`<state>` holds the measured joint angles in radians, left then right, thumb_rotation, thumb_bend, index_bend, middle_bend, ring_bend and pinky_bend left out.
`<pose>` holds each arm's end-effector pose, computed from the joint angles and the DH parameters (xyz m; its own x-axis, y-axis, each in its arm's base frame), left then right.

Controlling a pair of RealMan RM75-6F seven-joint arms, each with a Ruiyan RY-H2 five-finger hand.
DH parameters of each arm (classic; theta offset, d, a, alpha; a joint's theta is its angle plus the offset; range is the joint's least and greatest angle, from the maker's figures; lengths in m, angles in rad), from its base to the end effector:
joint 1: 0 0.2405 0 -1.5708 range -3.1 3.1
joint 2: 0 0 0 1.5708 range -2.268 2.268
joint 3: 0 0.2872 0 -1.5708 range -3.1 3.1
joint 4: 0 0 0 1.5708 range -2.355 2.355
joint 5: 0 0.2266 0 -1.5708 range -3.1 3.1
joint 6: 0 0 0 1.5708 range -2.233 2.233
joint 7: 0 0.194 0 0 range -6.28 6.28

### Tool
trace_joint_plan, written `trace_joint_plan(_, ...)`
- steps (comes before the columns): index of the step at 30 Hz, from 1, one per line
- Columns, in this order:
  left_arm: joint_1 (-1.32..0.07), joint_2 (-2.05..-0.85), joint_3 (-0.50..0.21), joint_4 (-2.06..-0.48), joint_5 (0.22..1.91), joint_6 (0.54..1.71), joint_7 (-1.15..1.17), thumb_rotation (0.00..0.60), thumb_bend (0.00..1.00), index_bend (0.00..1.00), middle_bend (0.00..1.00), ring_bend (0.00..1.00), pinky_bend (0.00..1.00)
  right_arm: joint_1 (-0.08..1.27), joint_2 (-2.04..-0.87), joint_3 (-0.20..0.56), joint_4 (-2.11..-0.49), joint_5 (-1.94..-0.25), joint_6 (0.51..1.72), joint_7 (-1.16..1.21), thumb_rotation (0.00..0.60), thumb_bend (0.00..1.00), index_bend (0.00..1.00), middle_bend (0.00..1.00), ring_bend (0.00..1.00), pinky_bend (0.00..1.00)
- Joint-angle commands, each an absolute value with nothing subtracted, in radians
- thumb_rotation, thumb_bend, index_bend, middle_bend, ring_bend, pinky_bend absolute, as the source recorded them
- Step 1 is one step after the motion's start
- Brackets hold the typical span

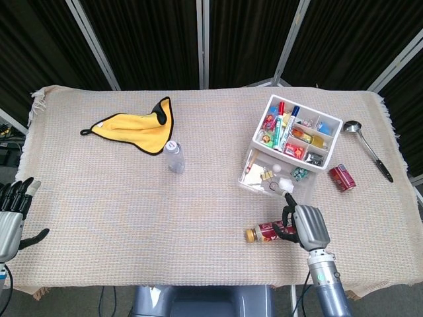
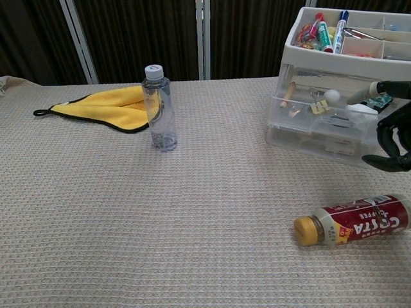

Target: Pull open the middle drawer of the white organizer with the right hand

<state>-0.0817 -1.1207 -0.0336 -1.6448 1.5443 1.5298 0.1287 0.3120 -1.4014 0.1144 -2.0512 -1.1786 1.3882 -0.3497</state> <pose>-0.3290 0.2291 0.1552 0.4819 -0.0289 0.8757 0.8744 -0.0487 -0.4828 -0.1926 -0.2781 0.0389 0.0183 -0.1832 0.9829 -0.9997 -0.0212 0.0146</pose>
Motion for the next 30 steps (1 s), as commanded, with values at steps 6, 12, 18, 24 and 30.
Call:
trace_joint_plan(6, -0.081, -1.121, -0.034, -1.645, 1.544, 1.532, 0.13, 0.6, 0.13, 0.0, 0.0, 0.0, 0.0, 0.299, -1.397, 0.101, -2.064, -1.217, 1.401, -0.351, 0.6, 0.2, 0.2, 0.7, 0.76, 0.63)
trace_joint_plan(12, -0.077, -1.12, -0.036, -1.646, 1.546, 1.542, 0.128, 0.6, 0.13, 0.0, 0.0, 0.0, 0.0, 0.285, -1.382, 0.087, -2.086, -1.259, 1.415, -0.356, 0.6, 0.17, 0.2, 0.7, 0.76, 0.63)
trace_joint_plan(18, -0.073, -1.118, -0.038, -1.647, 1.546, 1.551, 0.124, 0.6, 0.13, 0.0, 0.0, 0.0, 0.0, 0.277, -1.351, 0.095, -2.12, -1.282, 1.431, -0.369, 0.6, 0.08, 0.2, 0.7, 0.76, 0.63)
trace_joint_plan(24, -0.072, -1.119, -0.039, -1.646, 1.546, 1.553, 0.127, 0.6, 0.13, 0.0, 0.0, 0.0, 0.0, 0.289, -1.292, 0.142, -2.172, -1.253, 1.44, -0.435, 0.6, 0.01, 0.2, 0.67, 0.74, 0.63)
trace_joint_plan(30, -0.071, -1.12, -0.039, -1.647, 1.547, 1.554, 0.131, 0.6, 0.13, 0.0, 0.0, 0.0, 0.0, 0.313, -1.224, 0.195, -2.237, -1.194, 1.443, -0.51, 0.6, 0.0, 0.15, 0.64, 0.72, 0.63)
